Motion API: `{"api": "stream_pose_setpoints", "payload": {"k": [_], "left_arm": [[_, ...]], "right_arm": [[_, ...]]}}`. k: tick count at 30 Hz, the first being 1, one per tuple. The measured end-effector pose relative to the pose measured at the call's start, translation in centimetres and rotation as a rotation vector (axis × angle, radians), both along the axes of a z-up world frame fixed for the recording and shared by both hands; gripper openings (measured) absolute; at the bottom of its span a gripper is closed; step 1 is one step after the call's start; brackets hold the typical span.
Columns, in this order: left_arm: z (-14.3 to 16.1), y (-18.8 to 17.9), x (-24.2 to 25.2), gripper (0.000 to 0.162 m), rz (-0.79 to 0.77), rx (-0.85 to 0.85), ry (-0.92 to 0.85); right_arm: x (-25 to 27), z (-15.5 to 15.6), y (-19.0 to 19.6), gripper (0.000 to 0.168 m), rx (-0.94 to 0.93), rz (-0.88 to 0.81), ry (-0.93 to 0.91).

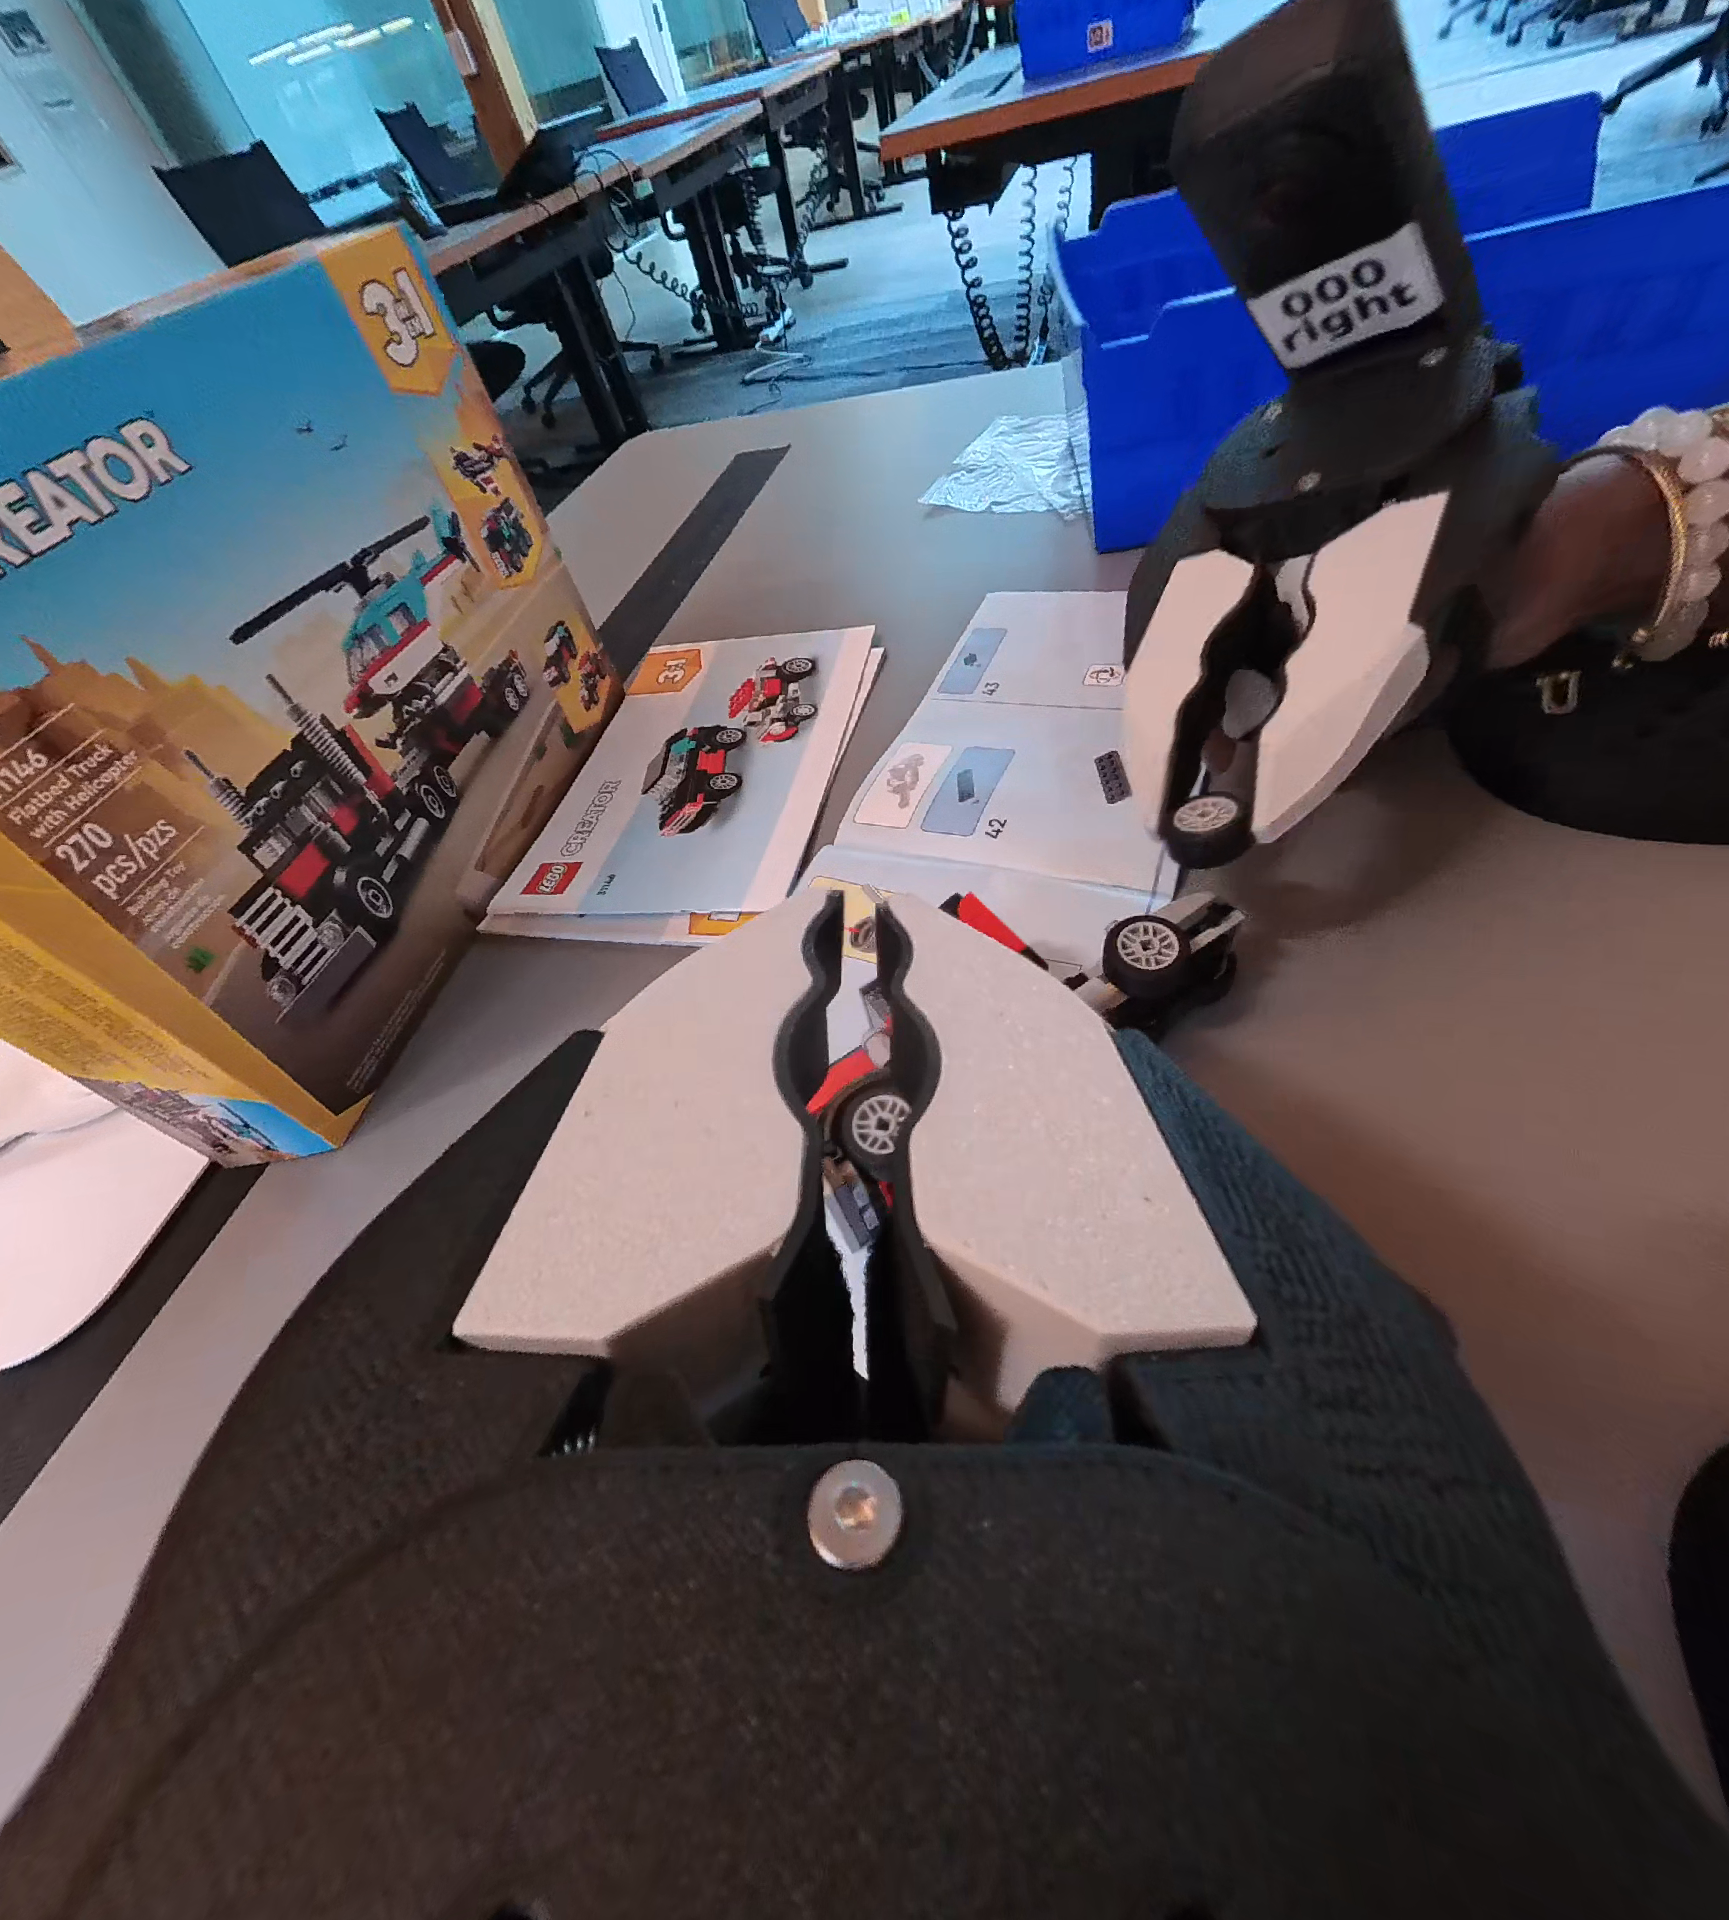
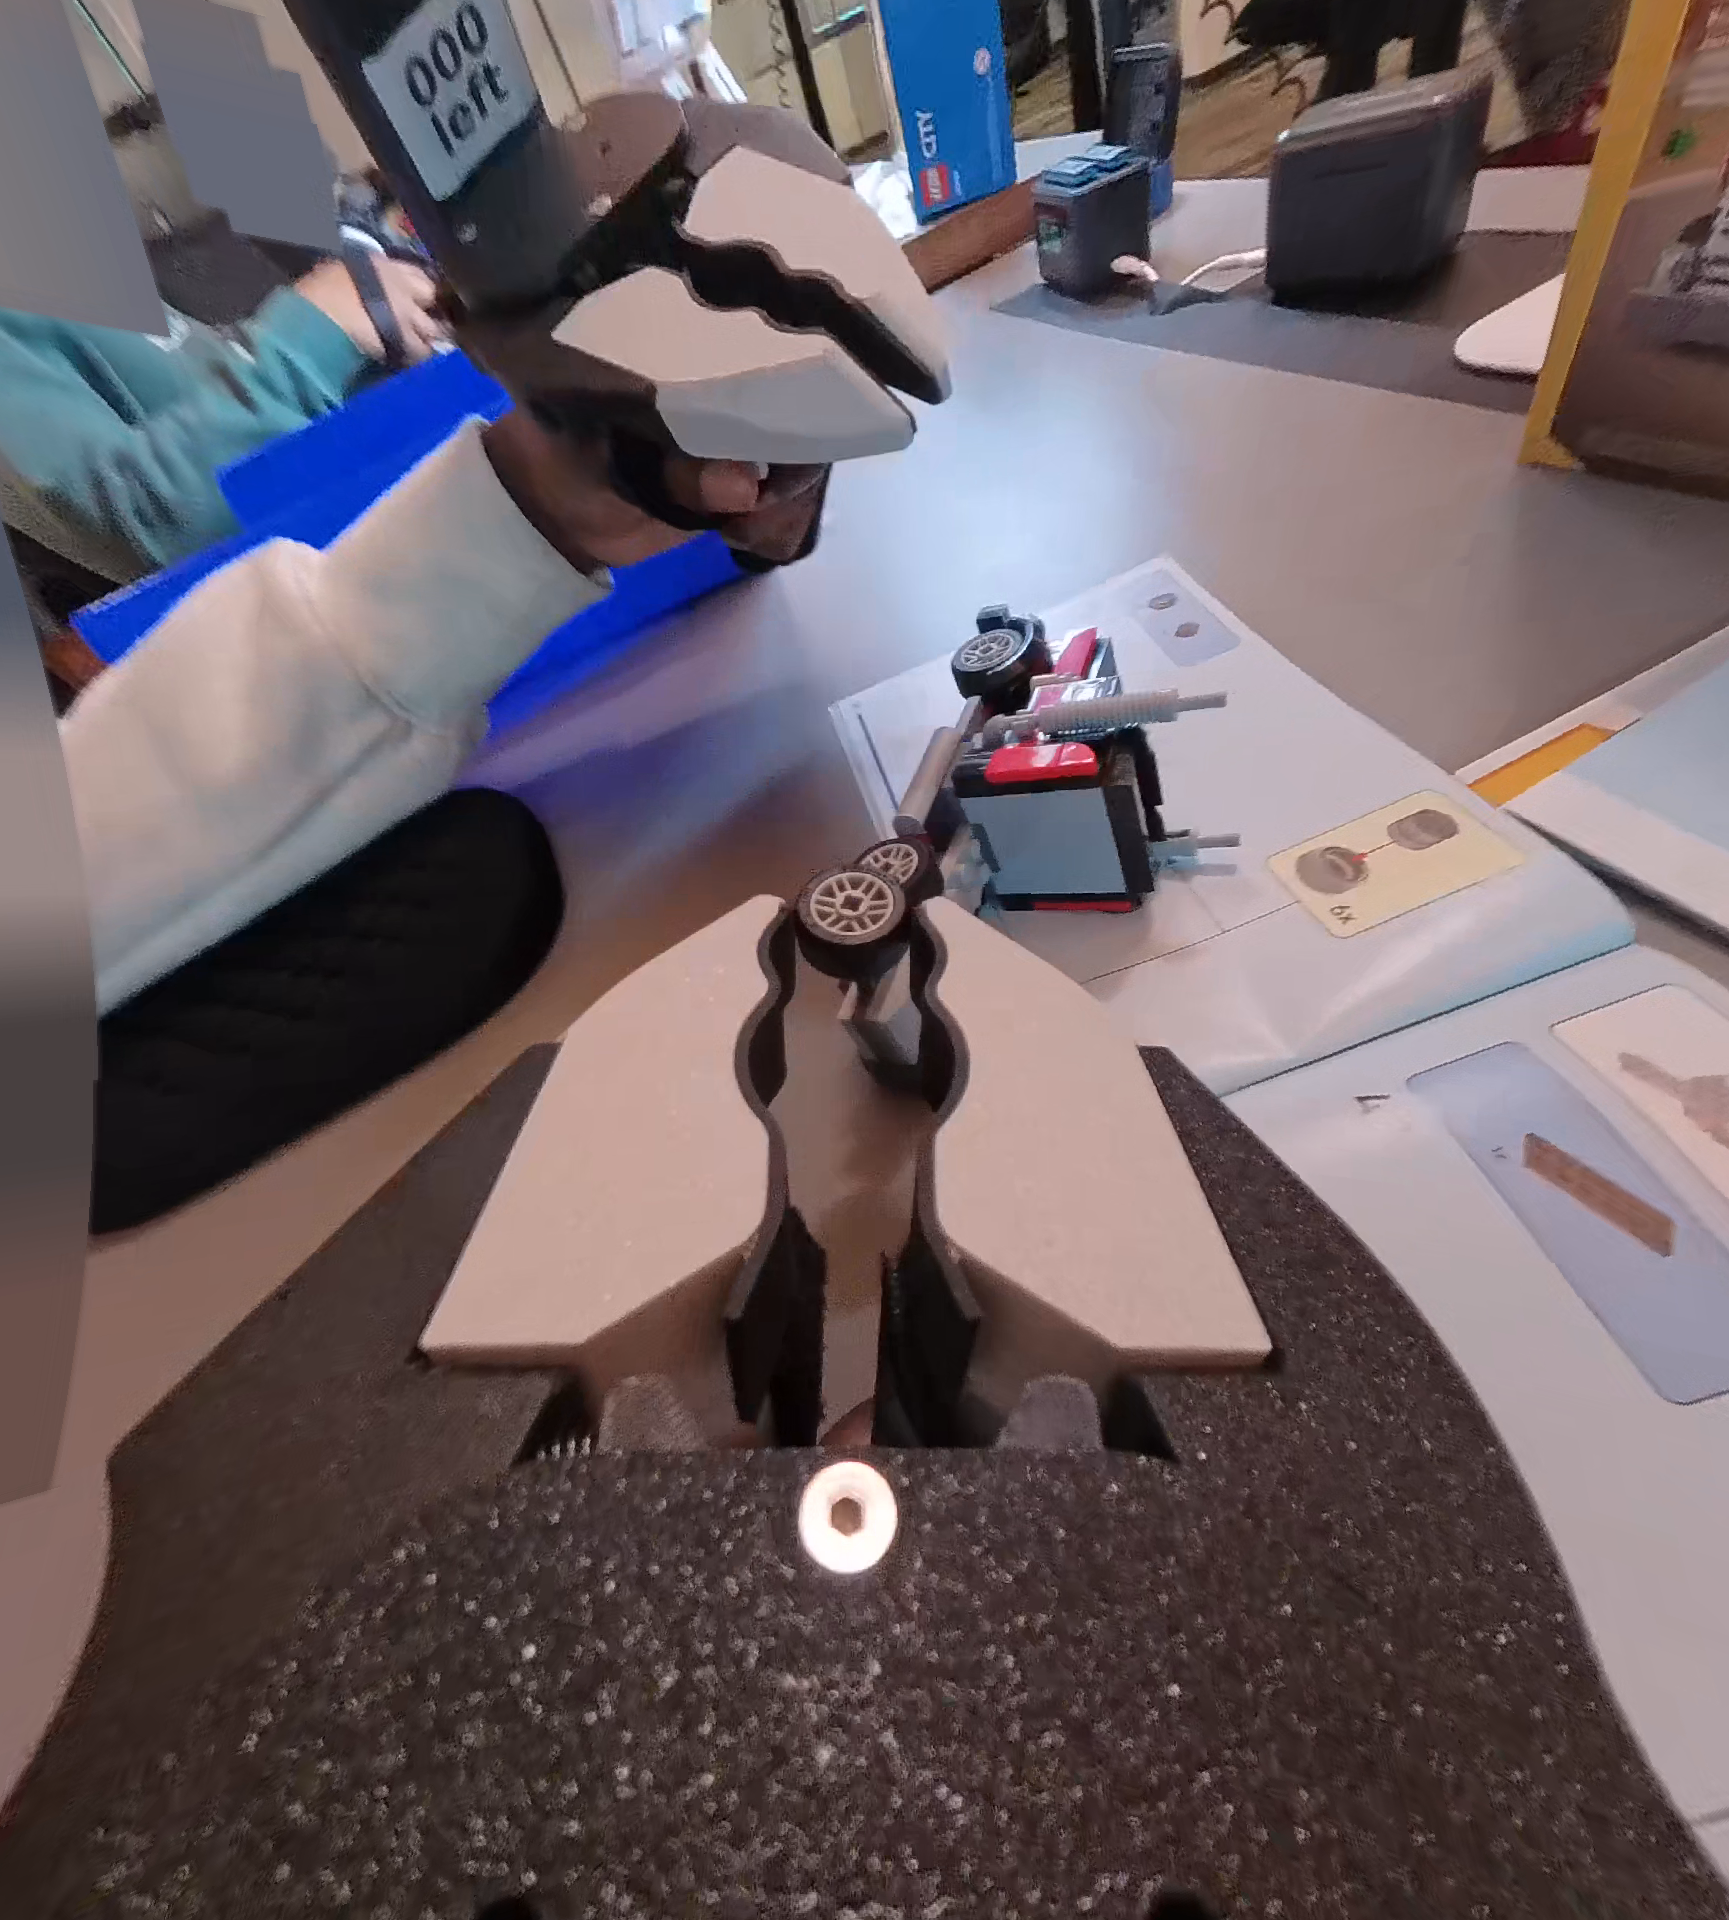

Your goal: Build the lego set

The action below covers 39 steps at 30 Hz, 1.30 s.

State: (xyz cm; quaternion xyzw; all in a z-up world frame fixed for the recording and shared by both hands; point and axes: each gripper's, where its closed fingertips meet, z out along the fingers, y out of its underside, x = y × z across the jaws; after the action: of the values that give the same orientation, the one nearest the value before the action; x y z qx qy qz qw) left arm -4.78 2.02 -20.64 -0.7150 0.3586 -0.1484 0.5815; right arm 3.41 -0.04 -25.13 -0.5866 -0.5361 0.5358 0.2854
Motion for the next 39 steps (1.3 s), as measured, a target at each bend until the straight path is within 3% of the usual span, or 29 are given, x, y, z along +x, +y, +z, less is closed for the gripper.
{"api": "stream_pose_setpoints", "payload": {"k": [3, 10, 23, 34, 39], "left_arm": [[-0.1, 0.0, -0.1, 0.006, -0.012, 0.009, -0.039], [-0.1, 0.1, 0.2, 0.006, -0.02, 0.021, -0.041], [-0.8, 0.1, 1.6, 0.006, -0.061, 0.007, 0.01], [-1.8, 0.1, 2.1, 0.005, -0.084, -0.027, 0.051], [-1.4, 0.0, 2.7, 0.005, -0.102, -0.013, 0.055]], "right_arm": [[-0.1, -0.3, -0.1, 0.021, -0.009, 0.004, -0.021], [-0.5, -1.5, -0.5, 0.021, 0.226, -0.025, -0.098], [-0.4, -1.7, -0.6, 0.021, 0.467, -0.035, -0.09], [-0.4, -1.7, -0.6, 0.021, 0.422, -0.022, -0.091], [-0.1, -0.4, -0.1, 0.021, 0.28, -0.043, -0.014]]}}
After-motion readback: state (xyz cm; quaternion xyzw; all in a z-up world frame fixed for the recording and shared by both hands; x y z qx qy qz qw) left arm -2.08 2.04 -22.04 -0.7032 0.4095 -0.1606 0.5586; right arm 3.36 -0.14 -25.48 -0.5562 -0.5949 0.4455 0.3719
